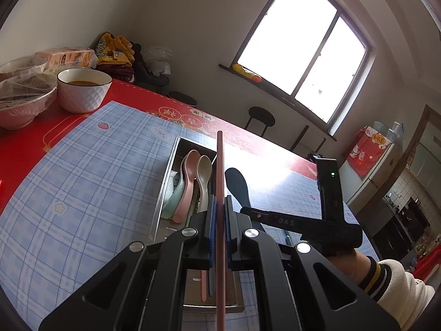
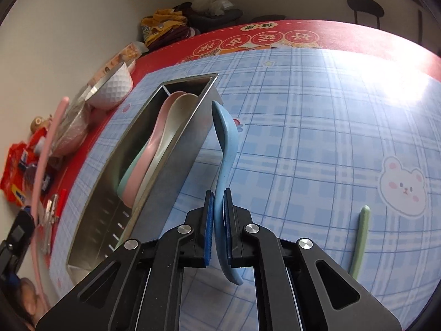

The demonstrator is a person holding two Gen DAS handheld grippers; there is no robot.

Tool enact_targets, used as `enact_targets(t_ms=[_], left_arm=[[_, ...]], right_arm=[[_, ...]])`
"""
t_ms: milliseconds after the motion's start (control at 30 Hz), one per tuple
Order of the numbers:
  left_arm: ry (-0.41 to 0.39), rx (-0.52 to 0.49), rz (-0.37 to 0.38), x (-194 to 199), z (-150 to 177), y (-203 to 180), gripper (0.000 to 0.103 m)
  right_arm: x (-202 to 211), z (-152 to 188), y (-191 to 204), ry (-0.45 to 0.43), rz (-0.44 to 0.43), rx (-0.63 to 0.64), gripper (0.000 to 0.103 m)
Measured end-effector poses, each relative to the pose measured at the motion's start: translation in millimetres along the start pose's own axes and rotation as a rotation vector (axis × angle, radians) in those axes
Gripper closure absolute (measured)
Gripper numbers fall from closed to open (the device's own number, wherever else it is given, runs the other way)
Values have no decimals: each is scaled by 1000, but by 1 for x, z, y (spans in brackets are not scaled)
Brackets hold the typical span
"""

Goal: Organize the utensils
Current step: 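Lower the pink chopstick into the steel basket and open the left gripper while the right holds the blue spoon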

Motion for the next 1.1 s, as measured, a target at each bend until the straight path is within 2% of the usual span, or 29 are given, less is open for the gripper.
enact_targets(t_ms=[133, 267, 567, 1000, 1067, 1100], left_arm=[[45, 7, -10, -16, -6, 1, 97], [110, 18, -31, -37, -8, -2, 97], [265, 19, -148, -86, -4, -1, 97], [359, -38, -225, -120, -9, -7, 97], [365, -58, -209, -118, -9, -8, 93], [362, -73, -200, -115, -9, -10, 87]], right_arm=[[25, 18, -12, -122, -124, -118, 96], [43, 37, -20, -195, -160, -168, 96], [62, 54, -37, -238, -172, -194, 96], [79, 60, -44, -263, -183, -203, 96], [81, 62, -45, -261, -180, -207, 96], [82, 63, -45, -259, -179, -210, 96]])
Point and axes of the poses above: each gripper's, at about its wrist camera, not at the fingertips, and x roughly against the way its jaws point, y to its left, z to its underside, the point moved 3 cm from there along -x, roughly the way its jaws point, and after that the axes turned 14 degrees about x, right-handed, at the moved point
